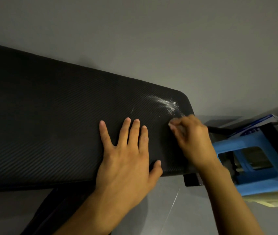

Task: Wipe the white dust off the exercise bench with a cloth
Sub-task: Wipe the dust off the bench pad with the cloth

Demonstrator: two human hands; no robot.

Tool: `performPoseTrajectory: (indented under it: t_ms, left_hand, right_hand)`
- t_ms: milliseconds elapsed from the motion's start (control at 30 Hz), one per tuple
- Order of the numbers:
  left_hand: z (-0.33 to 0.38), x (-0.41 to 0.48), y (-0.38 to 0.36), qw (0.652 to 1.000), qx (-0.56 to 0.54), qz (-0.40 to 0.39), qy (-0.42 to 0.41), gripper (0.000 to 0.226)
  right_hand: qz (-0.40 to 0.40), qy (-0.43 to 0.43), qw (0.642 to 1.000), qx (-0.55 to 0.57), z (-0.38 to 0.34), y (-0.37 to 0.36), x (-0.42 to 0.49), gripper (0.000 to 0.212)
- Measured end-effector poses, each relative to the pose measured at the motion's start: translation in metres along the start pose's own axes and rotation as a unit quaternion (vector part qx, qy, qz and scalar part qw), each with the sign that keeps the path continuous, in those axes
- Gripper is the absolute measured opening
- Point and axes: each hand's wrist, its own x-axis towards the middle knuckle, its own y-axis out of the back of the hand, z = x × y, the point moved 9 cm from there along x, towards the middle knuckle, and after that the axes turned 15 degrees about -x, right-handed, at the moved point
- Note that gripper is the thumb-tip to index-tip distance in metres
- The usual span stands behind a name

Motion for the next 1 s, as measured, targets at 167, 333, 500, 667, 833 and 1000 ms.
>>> performPoseTrajectory:
  t_ms: [167, 333, 500, 667, 833, 1000]
  left_hand:
    - [0.001, 0.000, -0.002, 1.000, 0.004, 0.004, 0.000, 0.086]
    - [0.000, 0.002, -0.004, 1.000, 0.004, 0.016, 0.005, 0.086]
    - [0.002, 0.001, -0.003, 1.000, -0.001, 0.019, 0.000, 0.078]
    - [0.006, 0.003, -0.004, 1.000, -0.010, 0.007, 0.002, 0.066]
    - [0.013, 0.023, -0.004, 1.000, 0.021, -0.009, 0.017, 0.065]
    - [0.021, 0.041, -0.008, 0.999, 0.029, 0.002, 0.026, 0.060]
  right_hand:
    - [0.027, -0.025, 0.998, 0.043, -0.020, -0.004, 0.024, 0.014]
    - [0.012, 0.067, 0.997, 0.033, -0.031, 0.001, -0.010, 0.011]
    - [0.039, -0.057, 0.997, -0.020, 0.013, -0.009, 0.032, 0.017]
    - [0.021, 0.062, 0.995, 0.072, -0.025, -0.001, -0.007, 0.016]
    - [0.047, -0.035, 0.998, 0.019, 0.036, -0.003, 0.009, 0.017]
    - [0.041, 0.004, 0.998, 0.041, 0.025, -0.008, 0.021, 0.018]
